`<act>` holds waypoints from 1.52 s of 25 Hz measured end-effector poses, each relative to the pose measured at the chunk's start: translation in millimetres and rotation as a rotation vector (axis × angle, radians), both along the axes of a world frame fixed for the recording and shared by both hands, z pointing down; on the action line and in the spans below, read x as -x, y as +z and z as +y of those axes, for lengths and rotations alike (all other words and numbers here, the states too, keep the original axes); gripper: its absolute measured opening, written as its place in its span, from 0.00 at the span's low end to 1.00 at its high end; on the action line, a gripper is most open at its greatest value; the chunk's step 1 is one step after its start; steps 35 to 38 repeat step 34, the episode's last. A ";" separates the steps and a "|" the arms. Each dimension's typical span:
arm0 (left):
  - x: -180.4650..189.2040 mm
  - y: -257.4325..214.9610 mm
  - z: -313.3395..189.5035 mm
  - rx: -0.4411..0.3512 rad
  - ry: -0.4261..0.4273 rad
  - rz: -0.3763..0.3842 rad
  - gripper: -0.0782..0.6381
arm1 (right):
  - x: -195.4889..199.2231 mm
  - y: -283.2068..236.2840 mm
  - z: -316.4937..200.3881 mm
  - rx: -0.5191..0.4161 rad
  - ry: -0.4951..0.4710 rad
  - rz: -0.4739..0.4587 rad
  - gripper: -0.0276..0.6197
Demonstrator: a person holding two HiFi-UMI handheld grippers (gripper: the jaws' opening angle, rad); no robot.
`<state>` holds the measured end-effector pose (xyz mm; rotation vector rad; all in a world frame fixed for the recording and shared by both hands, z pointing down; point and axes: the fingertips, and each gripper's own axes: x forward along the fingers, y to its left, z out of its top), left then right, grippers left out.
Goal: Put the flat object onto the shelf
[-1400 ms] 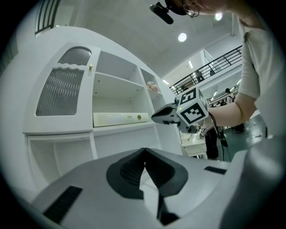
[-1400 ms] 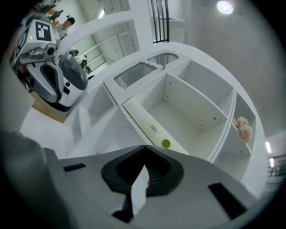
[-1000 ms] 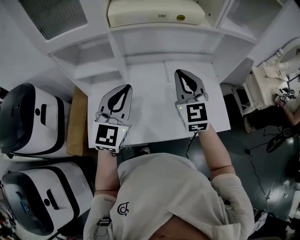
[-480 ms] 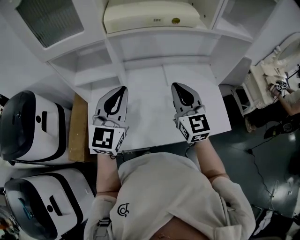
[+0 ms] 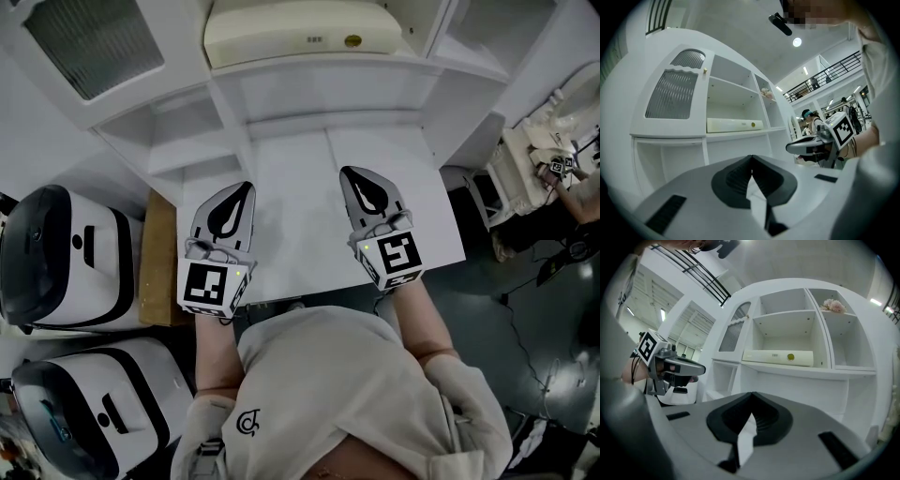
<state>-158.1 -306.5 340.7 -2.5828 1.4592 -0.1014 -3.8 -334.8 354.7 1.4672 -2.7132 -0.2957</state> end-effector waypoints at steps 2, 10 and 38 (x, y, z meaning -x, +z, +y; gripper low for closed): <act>0.2 1.3 0.4 0.003 0.002 -0.002 0.13 | 2.7 1.4 0.0 0.003 -0.006 0.005 0.05; 5.5 10.0 -3.9 0.026 -0.004 0.000 0.13 | 7.3 0.0 -1.3 -0.004 -0.024 -0.009 0.05; 8.4 19.4 -10.5 0.047 0.009 0.005 0.13 | 20.2 11.1 -8.5 0.035 -0.055 -0.009 0.05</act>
